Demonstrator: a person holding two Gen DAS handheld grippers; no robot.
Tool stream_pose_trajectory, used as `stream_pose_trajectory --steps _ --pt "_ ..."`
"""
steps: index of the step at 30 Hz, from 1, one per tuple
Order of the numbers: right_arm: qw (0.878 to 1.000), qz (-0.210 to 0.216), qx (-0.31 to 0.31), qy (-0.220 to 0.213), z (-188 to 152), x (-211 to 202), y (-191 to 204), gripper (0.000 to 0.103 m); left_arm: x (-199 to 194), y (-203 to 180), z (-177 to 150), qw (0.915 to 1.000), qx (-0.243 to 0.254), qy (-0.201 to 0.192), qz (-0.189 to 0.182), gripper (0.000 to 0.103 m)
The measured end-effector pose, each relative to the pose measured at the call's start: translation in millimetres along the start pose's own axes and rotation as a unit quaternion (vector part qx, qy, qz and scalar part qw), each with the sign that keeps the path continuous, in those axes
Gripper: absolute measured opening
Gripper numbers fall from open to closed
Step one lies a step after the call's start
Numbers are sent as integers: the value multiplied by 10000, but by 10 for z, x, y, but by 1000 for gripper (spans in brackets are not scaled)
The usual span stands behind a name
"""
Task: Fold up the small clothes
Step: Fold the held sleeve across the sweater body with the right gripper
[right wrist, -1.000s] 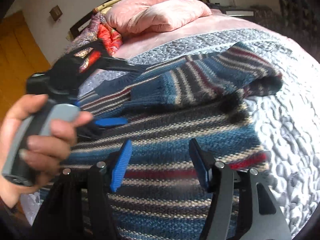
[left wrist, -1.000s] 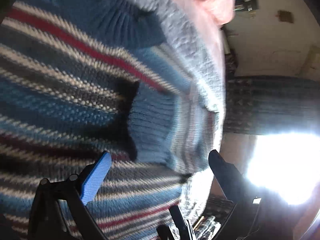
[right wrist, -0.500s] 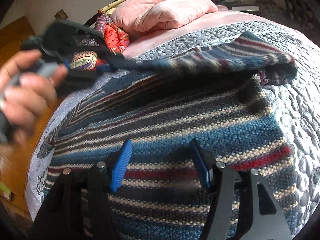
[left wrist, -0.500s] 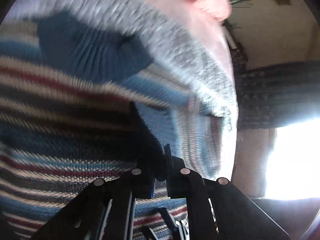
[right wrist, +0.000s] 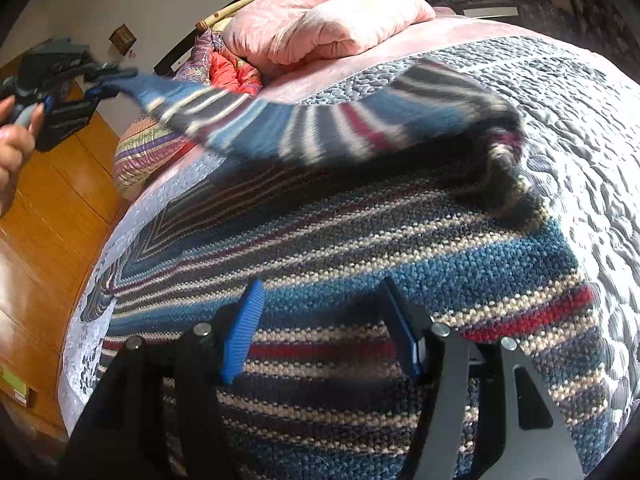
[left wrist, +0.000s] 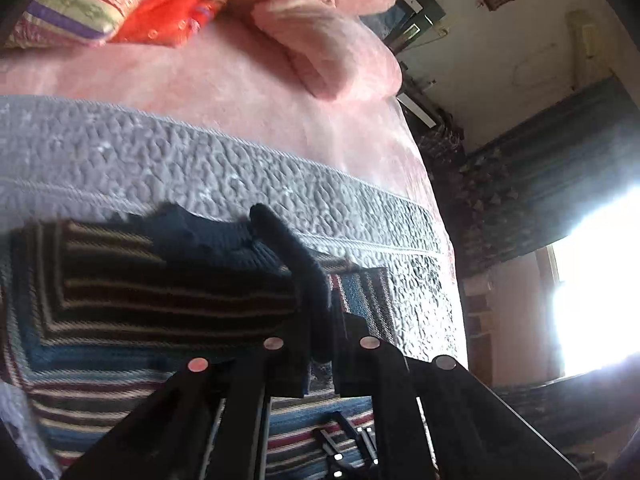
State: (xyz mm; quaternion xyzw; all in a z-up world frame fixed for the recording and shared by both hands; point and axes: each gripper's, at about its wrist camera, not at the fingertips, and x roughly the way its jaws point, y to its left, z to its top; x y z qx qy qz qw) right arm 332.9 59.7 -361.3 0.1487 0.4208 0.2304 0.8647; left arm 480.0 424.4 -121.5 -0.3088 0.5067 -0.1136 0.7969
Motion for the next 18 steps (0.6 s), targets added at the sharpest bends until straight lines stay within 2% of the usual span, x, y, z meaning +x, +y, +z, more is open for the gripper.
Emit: stream_pose_trajectory --steps 4,10,13,16,18 --pt "10000 3 -5 4 1 4 -7 60 -49 325 -16 9998 -132 -21 179 7" --pt "10000 8 3 3 0 5 -9 60 -20 1053 -150 9975 -517 -44 472 7" --pt "10000 7 1 11 -1 9 -11 60 124 1430 -255 9956 -724 100 592 7" --pt "10000 -4 -1 24 -4 21 -10 60 343 1772 -401 9917 -873 317 885 7" --pt "10000 -12 -7 29 -8 25 -11 60 483 1910 -488 9870 -872 523 1247 9"
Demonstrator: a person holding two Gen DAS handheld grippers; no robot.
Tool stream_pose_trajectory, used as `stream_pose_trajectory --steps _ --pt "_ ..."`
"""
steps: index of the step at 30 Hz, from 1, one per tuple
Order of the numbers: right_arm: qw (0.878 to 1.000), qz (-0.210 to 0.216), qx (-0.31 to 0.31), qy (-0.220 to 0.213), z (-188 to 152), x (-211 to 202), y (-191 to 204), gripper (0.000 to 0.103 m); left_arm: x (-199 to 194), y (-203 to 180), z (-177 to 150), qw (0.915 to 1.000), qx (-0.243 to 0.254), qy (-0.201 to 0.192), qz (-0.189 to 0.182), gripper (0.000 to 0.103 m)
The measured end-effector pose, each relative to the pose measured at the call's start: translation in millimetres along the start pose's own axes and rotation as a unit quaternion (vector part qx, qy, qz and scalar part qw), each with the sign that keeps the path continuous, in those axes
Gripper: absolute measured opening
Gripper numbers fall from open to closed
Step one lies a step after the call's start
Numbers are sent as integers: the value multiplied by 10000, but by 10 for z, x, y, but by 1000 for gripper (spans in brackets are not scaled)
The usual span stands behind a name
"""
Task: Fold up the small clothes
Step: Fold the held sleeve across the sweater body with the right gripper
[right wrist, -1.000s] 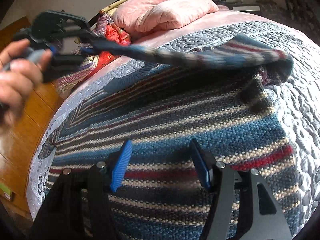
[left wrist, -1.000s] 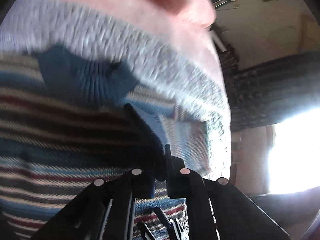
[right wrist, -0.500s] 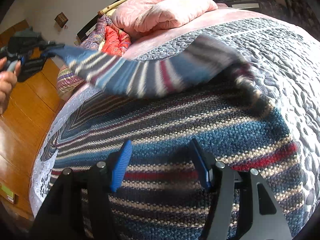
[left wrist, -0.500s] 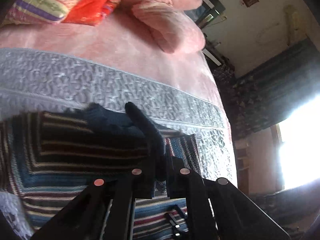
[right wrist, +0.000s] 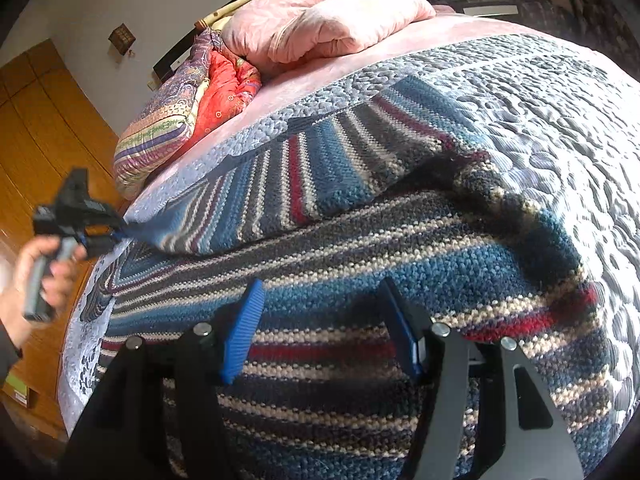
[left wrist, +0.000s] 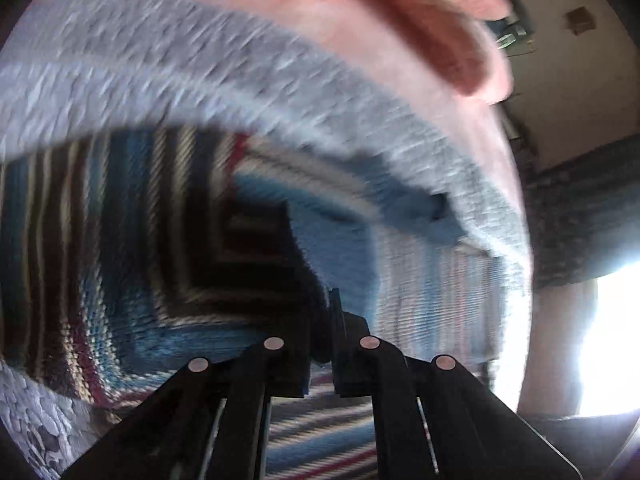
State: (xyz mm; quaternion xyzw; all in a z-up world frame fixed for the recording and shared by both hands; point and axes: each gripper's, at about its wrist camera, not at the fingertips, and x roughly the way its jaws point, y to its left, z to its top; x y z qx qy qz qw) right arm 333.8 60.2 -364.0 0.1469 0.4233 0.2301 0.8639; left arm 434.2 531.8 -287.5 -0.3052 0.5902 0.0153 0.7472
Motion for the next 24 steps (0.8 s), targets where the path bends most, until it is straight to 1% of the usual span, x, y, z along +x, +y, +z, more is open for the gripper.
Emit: stream_pose_trajectory --steps 1,2,3,4,5,6,7,8,9,10,11,12,13,14,15,16,17,18,19,20,21,22,24 --pt "10000 -2 0 9 -2 5 0 60 55 41 -30 9996 -32 68 287 11" --pt "10000 1 2 7 0 4 -1 60 47 60 -39 9988 -82 42 484 18" --pt "10000 -1 5 5 0 6 0 60 -27 43 -59 9961 -105 -110 867 19" --pt "10000 6 14 7 3 10 1 60 -124 6 -76 9914 -88 -337 1261 20" --pt "10000 14 23 3 11 13 0 60 -265 -66 -105 9885 -22 -647 1370 37" --pt "10000 25 31 -9 18 15 -1 60 -397 -154 -152 9905 37 -917 1027 56" --pt "10000 31 34 -15 30 14 -1 60 -461 -229 -185 9919 83 -1041 726 59" --pt "10000 37 31 -15 34 12 -9 60 -470 -309 -205 9936 179 -1032 435 59" --pt "10000 41 24 -15 31 10 -6 60 -425 -390 -219 9954 295 -910 57 59" --pt "10000 44 13 -14 26 9 -3 60 -360 -413 -235 9963 314 -776 -191 59" --pt "10000 43 5 -11 25 6 -3 60 -209 -410 -239 9977 239 -537 -334 59" --pt "10000 44 -10 -6 19 6 1 60 -26 -364 -238 9991 132 -274 -287 58" --pt "10000 43 -21 -9 15 2 2 60 94 -308 -230 9997 76 -125 -193 57" --pt "10000 41 -27 -10 14 -1 1 60 223 -212 -235 10000 0 -20 -15 47" --pt "10000 37 -29 -9 11 -6 -3 60 238 -154 -242 10000 -51 -39 -1 36" --pt "10000 32 -30 -9 4 -14 -10 60 217 -86 -232 9999 -134 -41 -97 34" --pt "10000 24 -32 -1 2 -19 -17 60 119 21 -234 9989 -353 -56 -290 33" --pt "10000 14 -30 6 0 -30 -25 60 37 80 -240 9986 -439 -105 -290 39" --pt "10000 6 -32 -5 0 -45 -27 60 -130 191 -253 9981 -515 -246 -225 45" --pt "10000 -2 -35 -11 2 -56 -22 60 -272 298 -273 9974 -570 -398 -169 57" --pt "10000 -8 -41 -13 5 -67 -12 60 -465 463 -305 9957 -681 -604 -143 64" --pt "10000 -12 -63 -24 6 -91 4 60 -596 575 -330 9943 -774 -715 -157 65" --pt "9999 -23 -140 -58 5 -145 46 60 -951 997 -371 9879 -1153 -1021 -177 74"
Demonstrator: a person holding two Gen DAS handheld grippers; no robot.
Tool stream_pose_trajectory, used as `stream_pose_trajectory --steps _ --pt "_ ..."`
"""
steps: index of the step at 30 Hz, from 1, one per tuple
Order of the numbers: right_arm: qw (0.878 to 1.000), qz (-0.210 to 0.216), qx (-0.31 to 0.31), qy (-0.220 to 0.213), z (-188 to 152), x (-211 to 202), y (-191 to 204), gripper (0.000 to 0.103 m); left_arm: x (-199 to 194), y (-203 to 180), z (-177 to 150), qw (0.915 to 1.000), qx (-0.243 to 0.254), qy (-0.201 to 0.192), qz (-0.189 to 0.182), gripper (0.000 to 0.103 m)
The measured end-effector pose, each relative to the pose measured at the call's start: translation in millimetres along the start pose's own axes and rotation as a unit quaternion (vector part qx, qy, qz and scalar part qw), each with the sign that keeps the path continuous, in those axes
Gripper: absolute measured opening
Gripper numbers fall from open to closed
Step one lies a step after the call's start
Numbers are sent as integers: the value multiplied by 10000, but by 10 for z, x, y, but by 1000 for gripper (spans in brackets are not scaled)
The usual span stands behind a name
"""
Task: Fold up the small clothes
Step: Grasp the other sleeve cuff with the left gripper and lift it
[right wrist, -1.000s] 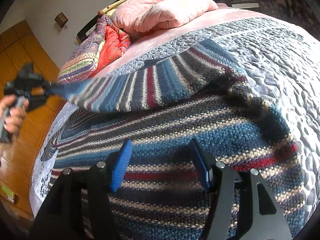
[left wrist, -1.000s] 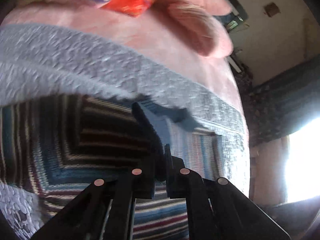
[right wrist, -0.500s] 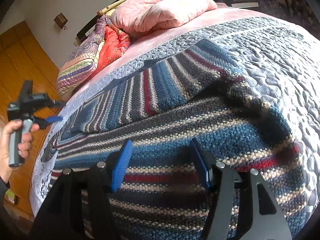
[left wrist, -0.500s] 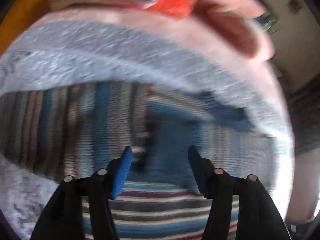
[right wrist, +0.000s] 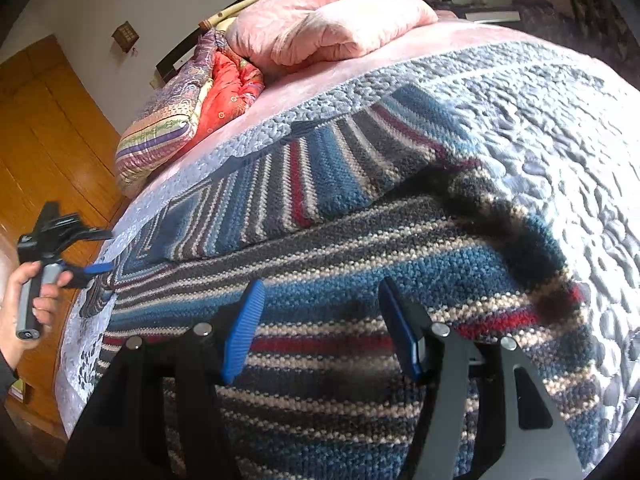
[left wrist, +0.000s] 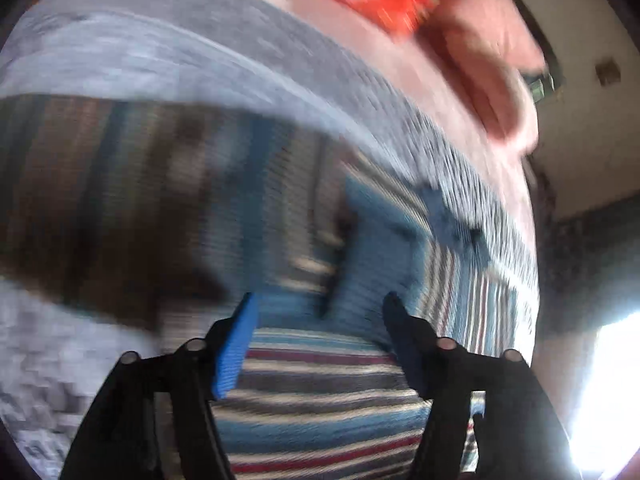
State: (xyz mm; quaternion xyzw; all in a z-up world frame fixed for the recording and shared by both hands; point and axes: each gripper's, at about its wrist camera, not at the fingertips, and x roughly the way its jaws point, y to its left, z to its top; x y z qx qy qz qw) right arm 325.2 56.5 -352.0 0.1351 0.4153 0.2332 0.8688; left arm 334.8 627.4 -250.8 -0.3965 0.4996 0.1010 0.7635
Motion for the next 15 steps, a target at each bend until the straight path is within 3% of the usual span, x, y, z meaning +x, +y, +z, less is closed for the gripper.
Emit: stream_pose_trajectory --steps 2,6,11,15 --pt "10000 8 -44 -10 -8 -49 31 61 -380 508 116 9980 -494 -376 66 77" --pt "9999 25 -129 34 -40 -84 150 63 -1039 1590 186 9856 -1327 -990 335 78" --pt "9994 126 -324 89 -48 -109 393 63 -1192 2462 333 9701 -1971 -1318 526 78" --pt "9985 159 -491 197 -127 -152 597 64 -1150 2888 490 9587 -2384 -1523 295 78"
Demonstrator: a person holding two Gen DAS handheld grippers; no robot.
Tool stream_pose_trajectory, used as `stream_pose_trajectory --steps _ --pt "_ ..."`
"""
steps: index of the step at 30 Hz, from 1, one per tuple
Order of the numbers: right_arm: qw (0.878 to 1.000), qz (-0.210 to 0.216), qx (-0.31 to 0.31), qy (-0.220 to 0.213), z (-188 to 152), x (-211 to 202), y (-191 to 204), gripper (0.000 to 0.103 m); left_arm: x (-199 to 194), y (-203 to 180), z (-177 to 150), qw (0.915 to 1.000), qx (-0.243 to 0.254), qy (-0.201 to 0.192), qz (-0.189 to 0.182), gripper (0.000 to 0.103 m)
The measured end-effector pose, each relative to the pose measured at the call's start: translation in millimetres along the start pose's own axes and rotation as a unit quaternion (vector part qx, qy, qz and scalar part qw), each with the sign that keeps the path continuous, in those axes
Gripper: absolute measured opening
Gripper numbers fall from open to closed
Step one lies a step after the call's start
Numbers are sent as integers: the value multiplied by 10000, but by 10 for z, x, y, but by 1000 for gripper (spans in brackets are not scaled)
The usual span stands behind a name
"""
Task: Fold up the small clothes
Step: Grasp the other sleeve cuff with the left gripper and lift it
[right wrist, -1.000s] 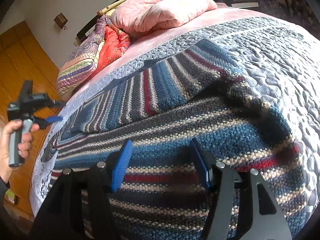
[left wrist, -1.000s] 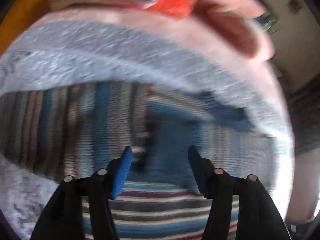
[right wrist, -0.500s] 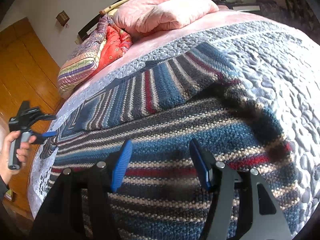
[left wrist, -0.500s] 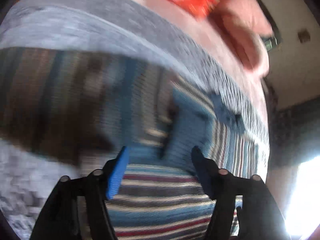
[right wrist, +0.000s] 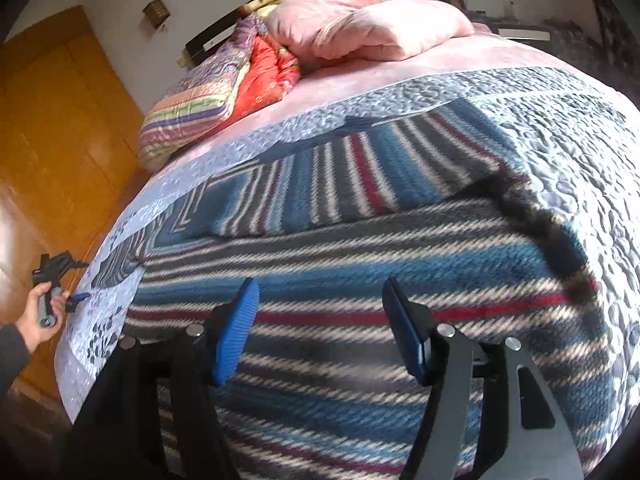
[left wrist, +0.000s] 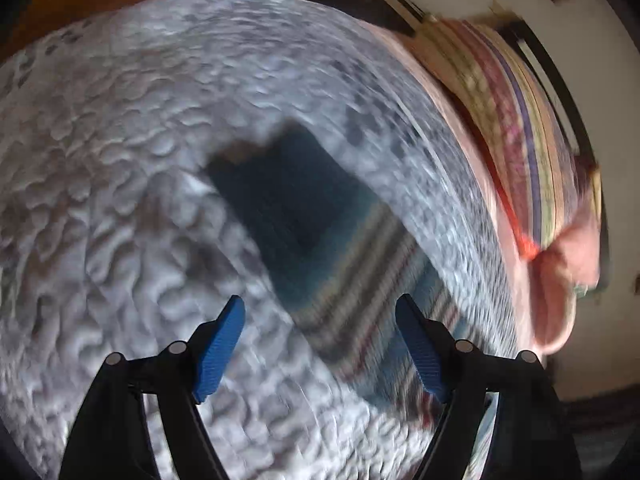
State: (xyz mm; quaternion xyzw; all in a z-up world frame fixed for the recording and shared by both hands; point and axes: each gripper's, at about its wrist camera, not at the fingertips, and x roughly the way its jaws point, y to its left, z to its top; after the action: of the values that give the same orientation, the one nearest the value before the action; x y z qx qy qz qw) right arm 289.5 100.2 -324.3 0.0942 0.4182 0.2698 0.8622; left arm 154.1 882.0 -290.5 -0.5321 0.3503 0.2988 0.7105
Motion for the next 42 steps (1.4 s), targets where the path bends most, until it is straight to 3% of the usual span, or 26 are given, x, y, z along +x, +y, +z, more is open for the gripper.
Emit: stream_pose_trajectory --steps 5,7,8,9,11,16,19,23,28,35,42 --pt "9997 -9 -36 259 -130 24 125 64 179 -18 134 9999 79 -137 -43 76" --pt "9995 -9 -31 321 -165 29 155 64 202 -22 217 9997 131 -188 -32 59" --pt "9994 -8 -19 349 -181 29 171 64 229 -9 253 9998 117 -159 34 36" --pt "9993 -6 -7 366 -198 27 186 64 252 16 273 9999 83 -128 32 20" --pt "9992 -10 19 397 -212 24 206 64 256 17 293 9999 45 -126 -50 15" --pt "9990 4 74 445 -199 -12 206 64 2 -282 220 9982 391 -331 -314 13" --pt "9990 46 155 415 -171 -95 194 64 -287 -714 72 9932 871 -441 -633 12" --pt "9991 94 202 348 -141 -248 200 64 -712 -1518 -288 9774 1611 -518 -1265 12" --pt "9992 154 206 309 -93 -421 190 64 -939 -2282 -770 9574 2194 -387 -1835 12" --pt "9993 177 187 282 -87 -582 101 64 -769 -3045 -1567 9337 2996 -44 -1961 12" --pt "9988 172 310 338 -146 -594 -54 64 -228 -3356 -2231 9232 3387 325 -1785 12"
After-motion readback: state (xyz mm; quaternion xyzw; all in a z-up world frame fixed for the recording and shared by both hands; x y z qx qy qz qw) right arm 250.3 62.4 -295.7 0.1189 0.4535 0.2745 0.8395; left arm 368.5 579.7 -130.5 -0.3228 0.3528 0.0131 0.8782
